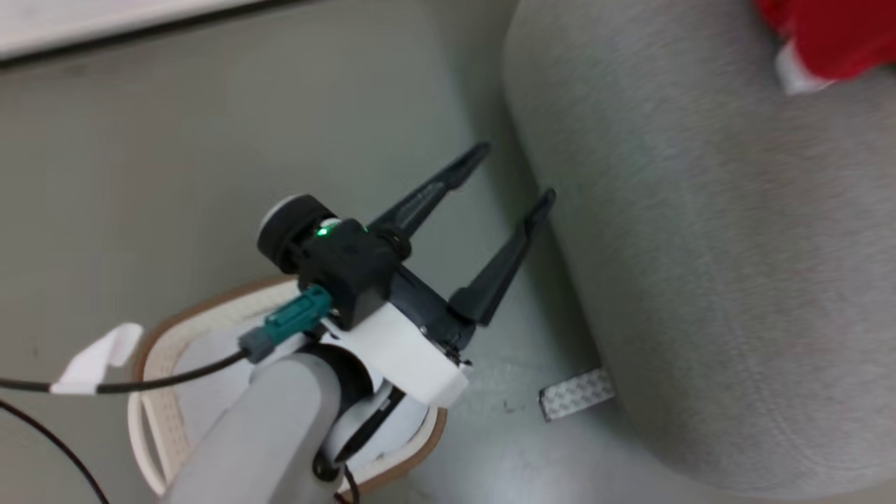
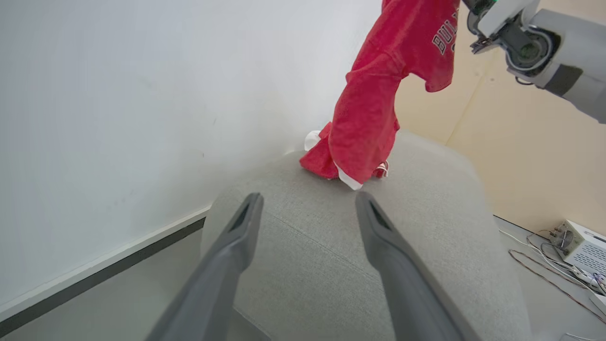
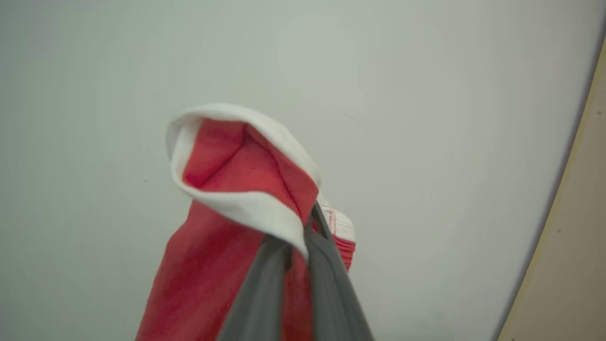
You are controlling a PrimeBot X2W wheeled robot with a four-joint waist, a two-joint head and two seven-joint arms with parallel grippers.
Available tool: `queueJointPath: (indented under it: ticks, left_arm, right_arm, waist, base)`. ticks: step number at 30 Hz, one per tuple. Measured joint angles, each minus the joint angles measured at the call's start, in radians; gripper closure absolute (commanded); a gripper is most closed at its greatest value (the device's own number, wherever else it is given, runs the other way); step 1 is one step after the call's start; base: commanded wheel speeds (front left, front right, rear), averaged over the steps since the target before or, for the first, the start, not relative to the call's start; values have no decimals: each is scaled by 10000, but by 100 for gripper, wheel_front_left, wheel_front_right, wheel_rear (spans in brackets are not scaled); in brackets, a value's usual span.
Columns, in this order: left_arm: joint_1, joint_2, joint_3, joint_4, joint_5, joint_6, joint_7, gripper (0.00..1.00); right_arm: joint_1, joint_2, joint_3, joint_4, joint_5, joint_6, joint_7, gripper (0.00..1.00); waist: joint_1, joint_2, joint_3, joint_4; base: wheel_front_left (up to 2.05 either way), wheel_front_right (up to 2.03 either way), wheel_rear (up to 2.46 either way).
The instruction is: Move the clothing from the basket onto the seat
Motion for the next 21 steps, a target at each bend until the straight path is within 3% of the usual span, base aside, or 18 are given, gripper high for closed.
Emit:
queueJointPath:
  ticks: [9, 18, 19, 20, 21]
  left_arm:
    - [-407, 207, 341, -418, -8, 42, -155, 0]
    - [-406, 305, 504, -238, -128, 180, -293, 0]
    - [-388, 299, 499, -221, -142, 192, -313, 0]
    - [-350, 303, 504, -184, -161, 219, -324, 0]
    - [-300, 307, 512, -123, -186, 222, -374, 0]
  right_arm:
    - [-1774, -706, -2842, 2019, -1060, -2, 221, 100]
    - [-646, 951, -4640, 4148, -2343, 0, 50, 100]
    - [-535, 1064, -4884, 4105, -2466, -2, 21, 69]
    - [-379, 1200, -5066, 3962, -2708, -2, 15, 22]
    - [-179, 1373, -5164, 3833, -2871, -2, 8, 0]
  waist:
    - [-1, 0, 1918, 755]
    - [-1, 1, 2536, 953]
    - [-2, 1, 2493, 941]
    - [-2, 1, 2445, 928]
    - [-2, 1, 2391, 913]
  base:
    - [0, 0, 0]
    - [0, 0, 0]
    - [0, 0, 0]
    - [0, 0, 0]
    - [0, 0, 0]
